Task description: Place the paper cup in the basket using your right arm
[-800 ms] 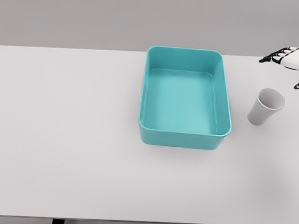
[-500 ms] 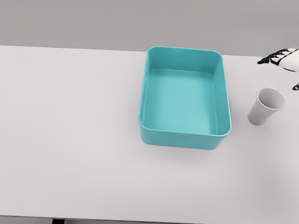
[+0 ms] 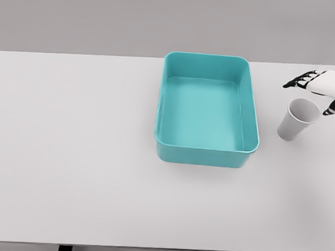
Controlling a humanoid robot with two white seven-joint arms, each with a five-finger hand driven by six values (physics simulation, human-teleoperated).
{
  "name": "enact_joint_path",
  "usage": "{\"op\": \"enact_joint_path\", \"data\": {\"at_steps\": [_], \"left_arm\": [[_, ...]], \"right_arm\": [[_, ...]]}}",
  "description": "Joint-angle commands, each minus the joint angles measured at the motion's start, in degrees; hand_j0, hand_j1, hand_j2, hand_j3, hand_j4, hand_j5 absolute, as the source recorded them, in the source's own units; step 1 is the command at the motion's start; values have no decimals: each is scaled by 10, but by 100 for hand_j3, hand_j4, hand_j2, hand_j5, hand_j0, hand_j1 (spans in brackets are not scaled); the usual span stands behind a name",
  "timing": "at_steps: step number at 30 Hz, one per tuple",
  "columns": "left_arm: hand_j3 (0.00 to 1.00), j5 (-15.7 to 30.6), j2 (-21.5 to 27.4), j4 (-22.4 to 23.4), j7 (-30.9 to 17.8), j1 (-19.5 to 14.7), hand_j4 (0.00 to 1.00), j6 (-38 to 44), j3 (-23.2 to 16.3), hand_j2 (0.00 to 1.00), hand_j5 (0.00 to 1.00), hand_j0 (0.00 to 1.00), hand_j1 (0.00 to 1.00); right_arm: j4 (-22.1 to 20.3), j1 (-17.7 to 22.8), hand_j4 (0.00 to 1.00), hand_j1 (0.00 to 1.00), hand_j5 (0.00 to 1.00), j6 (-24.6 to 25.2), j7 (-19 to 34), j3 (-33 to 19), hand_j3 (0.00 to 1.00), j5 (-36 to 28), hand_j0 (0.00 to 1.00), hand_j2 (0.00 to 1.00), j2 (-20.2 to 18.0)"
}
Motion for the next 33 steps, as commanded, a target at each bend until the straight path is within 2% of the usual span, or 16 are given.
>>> {"op": "enact_joint_path", "data": {"at_steps": [1,7,17,22,27,33], "left_arm": [[100,0,0,0,0,1,100,0,0,100,100,100,100],[100,0,0,0,0,0,100,0,0,100,100,100,100],[100,0,0,0,0,0,100,0,0,100,100,100,100],[100,0,0,0,0,0,100,0,0,100,100,100,100],[100,0,0,0,0,0,100,0,0,100,100,100,100],[100,0,0,0,0,1,100,0,0,100,100,100,100]], "right_arm": [[0,0,100,100,100,1,0,0,100,-3,100,100,0],[0,0,100,100,100,1,0,0,100,-3,100,100,-1],[-2,-3,100,100,100,1,-2,-1,100,-6,100,100,-28],[-65,-3,100,100,100,1,-1,-1,100,-7,100,100,-60],[-95,0,100,100,100,1,-1,-1,100,-5,100,100,-62],[-106,18,100,100,100,1,-1,0,100,-5,100,100,-61]]}}
